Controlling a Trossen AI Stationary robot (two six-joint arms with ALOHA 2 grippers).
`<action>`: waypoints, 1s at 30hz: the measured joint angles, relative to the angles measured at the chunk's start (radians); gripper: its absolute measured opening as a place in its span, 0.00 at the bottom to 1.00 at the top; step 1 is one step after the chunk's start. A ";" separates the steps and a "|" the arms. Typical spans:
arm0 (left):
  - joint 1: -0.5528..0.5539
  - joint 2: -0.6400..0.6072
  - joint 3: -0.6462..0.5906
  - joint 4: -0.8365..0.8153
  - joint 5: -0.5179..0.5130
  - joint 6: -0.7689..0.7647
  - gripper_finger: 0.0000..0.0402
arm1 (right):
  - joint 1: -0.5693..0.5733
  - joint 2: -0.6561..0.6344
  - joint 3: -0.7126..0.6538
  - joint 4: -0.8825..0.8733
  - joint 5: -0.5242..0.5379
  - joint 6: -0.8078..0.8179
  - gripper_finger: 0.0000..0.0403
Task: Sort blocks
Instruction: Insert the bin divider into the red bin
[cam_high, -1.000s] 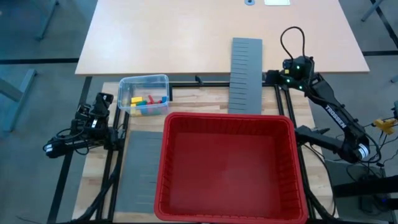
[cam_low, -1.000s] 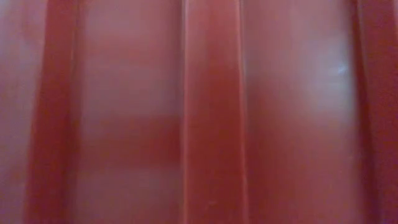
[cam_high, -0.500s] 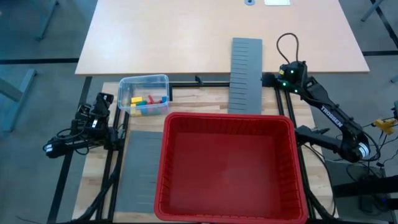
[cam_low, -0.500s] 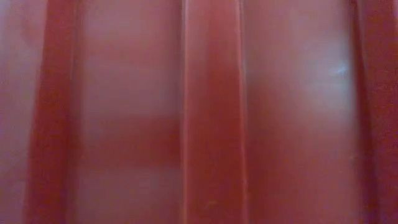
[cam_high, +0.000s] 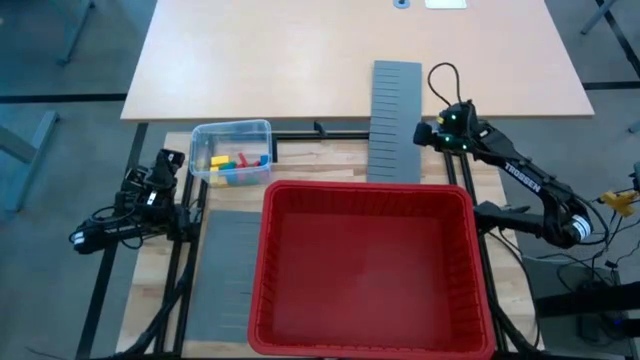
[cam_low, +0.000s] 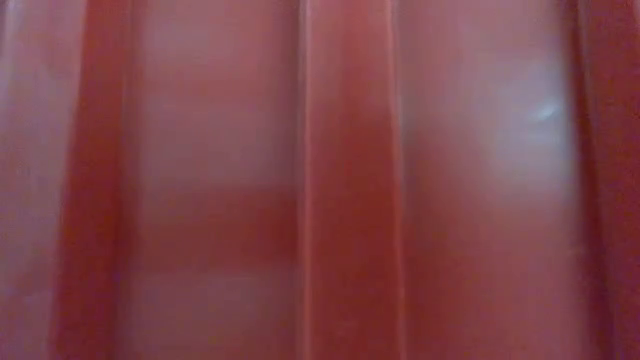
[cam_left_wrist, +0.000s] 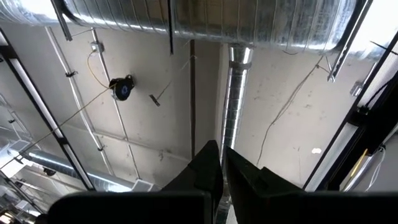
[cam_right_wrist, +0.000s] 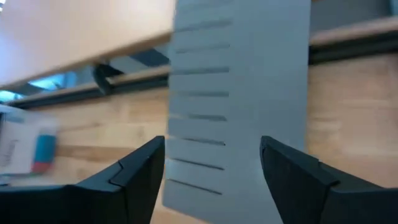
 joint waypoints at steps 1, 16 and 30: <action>0.000 0.000 0.000 0.000 0.000 0.000 0.02 | 0.006 0.011 -0.001 -0.017 0.000 -0.002 0.63; 0.000 0.000 0.000 -0.028 0.000 -0.027 0.02 | 0.051 0.162 -0.004 -0.025 0.053 -0.021 0.73; 0.000 0.000 0.000 -0.052 0.000 -0.059 0.02 | 0.045 0.293 -0.005 0.167 0.065 -0.089 0.72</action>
